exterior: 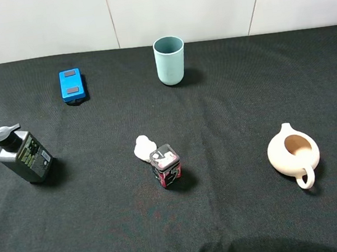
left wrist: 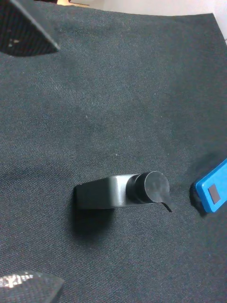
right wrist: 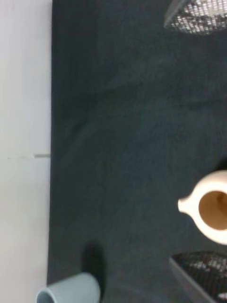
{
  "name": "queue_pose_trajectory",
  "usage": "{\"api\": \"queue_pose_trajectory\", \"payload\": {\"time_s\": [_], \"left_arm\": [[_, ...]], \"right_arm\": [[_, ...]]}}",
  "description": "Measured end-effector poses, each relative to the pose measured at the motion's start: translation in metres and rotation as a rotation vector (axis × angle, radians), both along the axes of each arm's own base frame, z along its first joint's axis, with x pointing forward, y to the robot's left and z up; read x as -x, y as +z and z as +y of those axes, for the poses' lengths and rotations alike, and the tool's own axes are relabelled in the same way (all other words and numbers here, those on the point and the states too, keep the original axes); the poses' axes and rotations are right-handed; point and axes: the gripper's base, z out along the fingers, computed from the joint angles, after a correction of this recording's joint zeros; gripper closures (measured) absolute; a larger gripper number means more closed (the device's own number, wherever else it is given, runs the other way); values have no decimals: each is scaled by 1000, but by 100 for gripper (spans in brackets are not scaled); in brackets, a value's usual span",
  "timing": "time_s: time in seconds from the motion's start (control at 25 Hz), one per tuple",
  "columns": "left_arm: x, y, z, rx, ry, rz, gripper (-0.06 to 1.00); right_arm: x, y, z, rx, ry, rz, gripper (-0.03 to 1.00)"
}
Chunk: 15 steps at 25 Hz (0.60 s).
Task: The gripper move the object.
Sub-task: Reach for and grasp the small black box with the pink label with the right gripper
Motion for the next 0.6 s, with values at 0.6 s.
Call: {"api": "queue_pose_trajectory", "payload": {"time_s": [0.6], "left_arm": [[0, 0, 0, 0, 0, 0, -2]], "right_arm": [[-62, 42, 33, 78, 369, 220, 27]]}}
